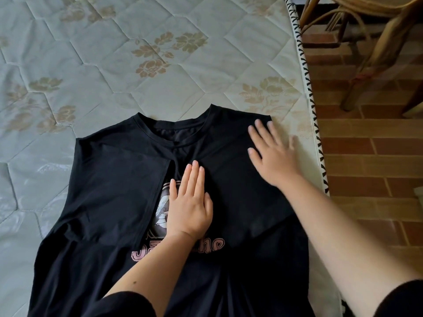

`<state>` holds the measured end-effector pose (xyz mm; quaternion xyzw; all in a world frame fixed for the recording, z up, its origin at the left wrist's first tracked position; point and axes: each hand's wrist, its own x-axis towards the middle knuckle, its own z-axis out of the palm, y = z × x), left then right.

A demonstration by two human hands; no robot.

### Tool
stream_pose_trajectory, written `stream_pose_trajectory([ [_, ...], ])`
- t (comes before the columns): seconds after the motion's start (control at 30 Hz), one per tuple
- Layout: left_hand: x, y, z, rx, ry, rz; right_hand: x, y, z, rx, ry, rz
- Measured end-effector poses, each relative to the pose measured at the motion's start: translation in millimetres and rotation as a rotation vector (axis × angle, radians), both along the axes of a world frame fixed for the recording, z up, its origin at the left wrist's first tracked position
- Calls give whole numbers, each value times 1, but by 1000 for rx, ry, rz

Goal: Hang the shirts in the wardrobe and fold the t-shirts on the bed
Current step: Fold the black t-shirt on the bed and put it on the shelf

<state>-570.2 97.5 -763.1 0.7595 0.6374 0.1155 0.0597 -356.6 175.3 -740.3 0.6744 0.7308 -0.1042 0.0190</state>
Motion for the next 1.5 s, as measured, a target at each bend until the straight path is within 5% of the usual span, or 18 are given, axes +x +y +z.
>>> stream_pose_trajectory([
  [0.3, -1, -1, 0, -4, -30, -4, 17, 3, 18, -87, -27, -199],
  [0.57, -1, -1, 1, -45, -64, 4, -79, -64, -3, -41, 72, 252],
  [0.9, 0, -1, 1, -34, -66, 0, 35, -45, 3, -42, -32, -111],
  [1.13, 0, -2, 1, -33, -72, 2, 10, -41, 22, -75, -33, -246],
  [1.3, 0, -1, 0, -30, -63, -2, -78, -84, 8, 12, 69, 125],
  [1.5, 0, -1, -1, -47, -69, -7, -66, -90, -2, -1, 93, 143],
])
